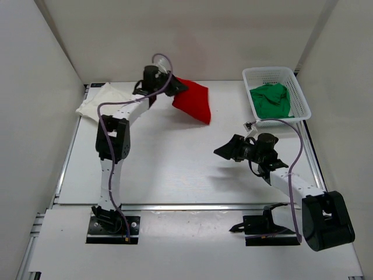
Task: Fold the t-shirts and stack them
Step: Put the neatly folded tshirt into the corner of the board with the left arm, then grab crumpled tshirt from bin with the right arm
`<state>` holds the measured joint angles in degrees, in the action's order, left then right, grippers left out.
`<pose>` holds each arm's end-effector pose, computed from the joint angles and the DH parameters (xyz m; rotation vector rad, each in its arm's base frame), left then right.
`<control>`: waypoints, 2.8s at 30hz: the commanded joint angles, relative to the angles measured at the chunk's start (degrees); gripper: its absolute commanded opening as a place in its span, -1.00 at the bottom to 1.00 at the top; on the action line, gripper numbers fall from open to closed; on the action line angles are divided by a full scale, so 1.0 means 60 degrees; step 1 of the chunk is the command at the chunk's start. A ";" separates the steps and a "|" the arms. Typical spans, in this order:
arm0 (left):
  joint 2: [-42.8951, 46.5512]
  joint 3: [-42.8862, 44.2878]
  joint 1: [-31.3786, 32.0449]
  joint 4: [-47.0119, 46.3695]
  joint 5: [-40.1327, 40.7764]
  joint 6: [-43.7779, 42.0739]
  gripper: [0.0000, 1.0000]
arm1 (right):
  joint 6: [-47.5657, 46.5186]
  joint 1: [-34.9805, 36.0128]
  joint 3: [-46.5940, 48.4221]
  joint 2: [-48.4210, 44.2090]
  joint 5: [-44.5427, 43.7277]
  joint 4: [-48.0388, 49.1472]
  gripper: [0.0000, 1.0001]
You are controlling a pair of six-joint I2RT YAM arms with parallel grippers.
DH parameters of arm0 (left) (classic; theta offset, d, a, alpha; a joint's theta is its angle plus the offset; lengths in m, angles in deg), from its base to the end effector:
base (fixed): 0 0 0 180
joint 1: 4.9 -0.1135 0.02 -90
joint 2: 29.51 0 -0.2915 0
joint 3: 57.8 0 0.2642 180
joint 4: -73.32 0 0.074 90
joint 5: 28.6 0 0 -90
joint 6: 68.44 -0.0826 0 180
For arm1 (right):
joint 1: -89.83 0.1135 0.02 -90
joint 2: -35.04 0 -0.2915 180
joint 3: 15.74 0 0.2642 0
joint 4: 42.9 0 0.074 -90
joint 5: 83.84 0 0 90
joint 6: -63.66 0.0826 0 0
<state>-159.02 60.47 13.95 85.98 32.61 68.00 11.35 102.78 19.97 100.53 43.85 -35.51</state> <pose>0.5535 -0.2310 0.2276 -0.1618 2.1443 -1.2028 0.2394 0.1069 0.1944 -0.0182 2.0783 1.2053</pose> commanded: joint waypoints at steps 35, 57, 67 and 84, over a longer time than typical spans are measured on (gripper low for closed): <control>0.8005 -1.0957 -0.7975 -0.1502 0.3308 0.1838 0.98 | -0.1374 0.1972 0.3775 0.1460 -0.2619 -0.2320 -1.00; 1.1802 -1.2338 0.2330 -0.2631 0.4318 -0.0179 -0.30 | -0.3482 -0.3107 0.9943 0.4857 -0.5064 -0.5746 -1.00; 0.9003 -1.2412 0.5132 -0.3788 0.2310 -0.0546 0.06 | -0.4830 -0.3990 1.3805 0.9175 -0.5812 -0.7195 0.22; 0.8285 -1.2602 0.4489 -0.4434 0.1518 -0.0313 0.08 | -0.4891 -0.3990 1.9378 1.3226 -0.6502 -0.9688 -1.00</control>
<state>-109.89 -15.92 40.94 60.69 42.90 66.43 -18.59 78.83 131.86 180.88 5.73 -92.87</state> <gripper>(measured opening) 0.539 0.041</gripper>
